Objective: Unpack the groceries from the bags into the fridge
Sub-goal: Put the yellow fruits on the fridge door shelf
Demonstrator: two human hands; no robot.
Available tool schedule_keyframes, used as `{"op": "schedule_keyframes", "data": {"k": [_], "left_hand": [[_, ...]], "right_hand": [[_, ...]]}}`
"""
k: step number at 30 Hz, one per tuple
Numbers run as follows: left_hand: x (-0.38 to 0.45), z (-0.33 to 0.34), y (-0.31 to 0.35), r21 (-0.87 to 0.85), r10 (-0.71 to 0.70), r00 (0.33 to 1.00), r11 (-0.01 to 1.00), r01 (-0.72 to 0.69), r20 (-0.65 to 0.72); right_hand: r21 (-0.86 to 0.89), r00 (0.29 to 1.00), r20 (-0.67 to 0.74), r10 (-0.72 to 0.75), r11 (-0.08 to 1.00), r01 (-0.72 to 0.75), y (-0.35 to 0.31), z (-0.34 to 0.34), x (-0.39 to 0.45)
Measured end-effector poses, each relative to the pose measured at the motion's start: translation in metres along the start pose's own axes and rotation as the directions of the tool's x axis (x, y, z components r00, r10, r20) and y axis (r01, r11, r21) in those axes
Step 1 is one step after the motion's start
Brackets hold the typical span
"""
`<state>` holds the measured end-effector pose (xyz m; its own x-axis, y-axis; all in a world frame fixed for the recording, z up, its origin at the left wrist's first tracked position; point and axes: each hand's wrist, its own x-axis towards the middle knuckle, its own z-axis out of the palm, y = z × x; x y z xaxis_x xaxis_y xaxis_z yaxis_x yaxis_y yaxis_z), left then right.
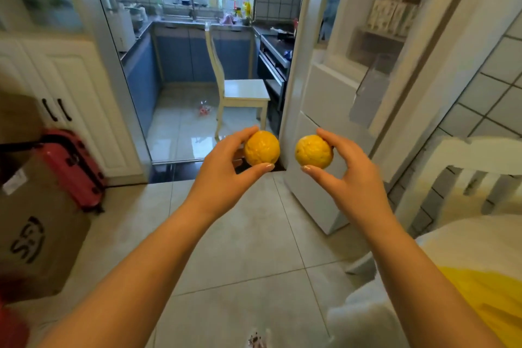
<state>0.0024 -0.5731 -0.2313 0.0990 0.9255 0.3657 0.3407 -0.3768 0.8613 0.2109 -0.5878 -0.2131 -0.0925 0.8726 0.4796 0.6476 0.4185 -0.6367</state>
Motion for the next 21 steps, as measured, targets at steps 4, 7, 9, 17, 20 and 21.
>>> {"op": "schedule_keyframes", "data": {"k": [4,7,9,17,20,21], "left_hand": [[0.094,-0.01,-0.023,0.029,0.028,1.0,0.999,-0.028,0.009],[0.15,-0.014,-0.045,0.044,0.06,0.998,0.997,-0.059,-0.003],[0.18,-0.015,-0.06,0.036,0.053,0.999,0.998,-0.053,0.001],[0.32,-0.016,-0.134,-0.048,0.114,0.988,0.993,-0.109,0.107],[0.383,-0.017,-0.161,-0.072,0.169,0.968,0.985,-0.159,0.183],[0.403,-0.017,-0.168,-0.085,0.195,0.957,0.98,-0.181,0.214]], "right_hand": [[0.049,0.997,-0.074,0.005,0.999,-0.001,0.026,0.022,0.084],[0.057,0.994,-0.109,0.012,0.998,-0.006,0.043,0.037,0.139],[0.035,0.995,-0.101,0.012,0.999,-0.009,0.054,0.05,0.168],[-0.067,0.975,-0.212,0.072,0.994,-0.088,0.095,0.096,0.276],[-0.104,0.949,-0.288,0.129,0.981,-0.165,0.109,0.118,0.317],[-0.115,0.938,-0.313,0.148,0.975,-0.192,0.112,0.123,0.329]]}}
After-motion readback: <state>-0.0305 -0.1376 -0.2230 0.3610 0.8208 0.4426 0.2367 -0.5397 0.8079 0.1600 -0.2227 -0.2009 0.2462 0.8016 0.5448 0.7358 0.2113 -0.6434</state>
